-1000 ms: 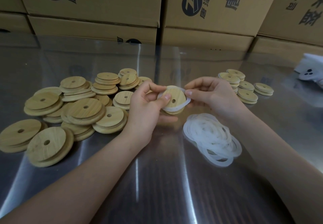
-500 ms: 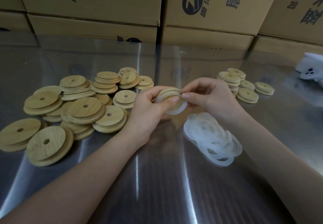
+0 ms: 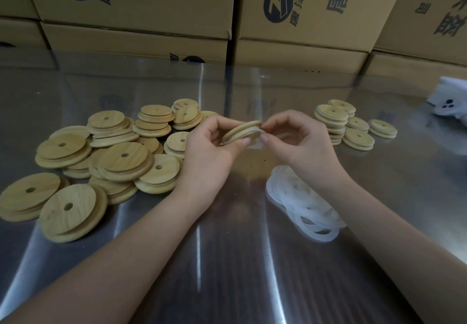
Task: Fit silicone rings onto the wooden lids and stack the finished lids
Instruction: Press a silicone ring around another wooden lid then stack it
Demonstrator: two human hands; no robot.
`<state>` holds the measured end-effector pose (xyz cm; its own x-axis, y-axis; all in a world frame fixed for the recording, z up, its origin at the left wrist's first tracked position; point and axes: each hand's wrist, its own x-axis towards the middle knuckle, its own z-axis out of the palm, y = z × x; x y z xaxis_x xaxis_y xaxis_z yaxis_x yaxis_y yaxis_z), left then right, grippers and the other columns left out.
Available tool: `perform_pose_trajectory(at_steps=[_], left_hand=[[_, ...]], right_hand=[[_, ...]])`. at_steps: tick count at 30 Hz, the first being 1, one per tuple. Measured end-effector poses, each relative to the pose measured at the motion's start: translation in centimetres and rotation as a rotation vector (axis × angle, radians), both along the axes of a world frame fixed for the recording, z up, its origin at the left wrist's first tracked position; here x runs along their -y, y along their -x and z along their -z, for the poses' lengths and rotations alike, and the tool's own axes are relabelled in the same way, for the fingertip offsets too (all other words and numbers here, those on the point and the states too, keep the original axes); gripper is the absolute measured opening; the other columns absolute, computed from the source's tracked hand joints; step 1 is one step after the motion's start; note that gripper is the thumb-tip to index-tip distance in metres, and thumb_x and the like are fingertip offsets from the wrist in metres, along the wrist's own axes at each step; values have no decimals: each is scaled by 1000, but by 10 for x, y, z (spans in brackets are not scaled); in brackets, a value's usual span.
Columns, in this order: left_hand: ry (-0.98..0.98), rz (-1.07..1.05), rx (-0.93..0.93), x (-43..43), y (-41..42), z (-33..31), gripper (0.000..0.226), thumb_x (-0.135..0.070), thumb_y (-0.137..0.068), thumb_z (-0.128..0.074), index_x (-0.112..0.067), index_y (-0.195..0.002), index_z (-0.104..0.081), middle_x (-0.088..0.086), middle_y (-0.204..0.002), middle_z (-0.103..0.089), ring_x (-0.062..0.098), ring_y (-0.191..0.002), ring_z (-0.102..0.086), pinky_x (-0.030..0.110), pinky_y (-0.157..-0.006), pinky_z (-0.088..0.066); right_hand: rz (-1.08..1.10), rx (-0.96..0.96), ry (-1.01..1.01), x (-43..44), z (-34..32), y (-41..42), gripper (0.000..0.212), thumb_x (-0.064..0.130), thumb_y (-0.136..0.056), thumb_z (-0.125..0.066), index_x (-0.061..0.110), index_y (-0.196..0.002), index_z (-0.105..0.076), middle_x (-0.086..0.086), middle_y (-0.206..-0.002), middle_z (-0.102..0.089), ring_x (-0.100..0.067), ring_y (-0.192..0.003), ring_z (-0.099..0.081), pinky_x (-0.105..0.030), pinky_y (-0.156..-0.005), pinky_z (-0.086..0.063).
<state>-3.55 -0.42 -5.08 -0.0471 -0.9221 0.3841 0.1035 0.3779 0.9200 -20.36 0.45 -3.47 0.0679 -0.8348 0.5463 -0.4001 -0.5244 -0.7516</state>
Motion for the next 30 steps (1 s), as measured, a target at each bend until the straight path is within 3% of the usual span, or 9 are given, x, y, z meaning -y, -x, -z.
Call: perform_pose_trajectory(at_steps=[4,9,13,18,21,25,30], left_hand=[[-22,-2,28,-1,0,-1,30,7,-81,-72,-19,-93,-64,-10,-89,-71,4,-91,-67,23,-84,-53],[71,-47,238,-5,1,-5,38,-3,-83,-73,-15,-119,-67,2,-108,-64,2,-100,-60,10,-87,-45],[172,-125,336,-6,1,-5,32,0,-83,-72,-14,-112,-72,1,-105,-66,-3,-95,-57,8,-87,-42],[304,-197,426,-1,-1,-5,32,4,-80,-72,-12,-107,-75,-3,-98,-67,5,-95,-60,16,-87,-46],[327,-210,440,1,-2,-4,34,6,-79,-71,-12,-107,-75,-7,-96,-65,2,-94,-59,11,-86,-44],[343,-211,409,1,1,-3,34,8,-78,-70,-10,-107,-75,-8,-96,-65,-2,-95,-57,5,-85,-40],[427,-194,445,1,-2,-2,34,12,-79,-68,-6,-108,-74,3,-98,-66,4,-94,-58,9,-85,-42]], right_hand=[[30,-15,92,2,5,-3,15,-1,-83,-73,13,-87,-69,-6,-89,-69,-15,-84,-68,-26,-78,-55],[44,-207,281,2,7,-4,6,-2,-81,-73,3,-83,-72,-6,-84,-68,-17,-82,-67,-31,-74,-57],[42,-274,345,2,7,-4,4,-2,-82,-73,2,-83,-72,-8,-82,-68,-18,-81,-67,-34,-71,-58],[69,-294,361,3,6,-4,5,-4,-81,-73,1,-83,-73,-7,-80,-68,-17,-78,-67,-33,-70,-57],[80,-296,348,4,5,-3,5,-4,-80,-74,1,-81,-73,-8,-79,-68,-18,-77,-66,-32,-69,-56],[84,-281,333,4,1,0,5,-5,-78,-75,0,-79,-73,-9,-78,-68,-19,-77,-66,-22,-71,-52],[67,-307,343,4,-1,0,7,-8,-77,-75,-1,-79,-73,-10,-79,-67,-17,-78,-65,-14,-74,-48]])
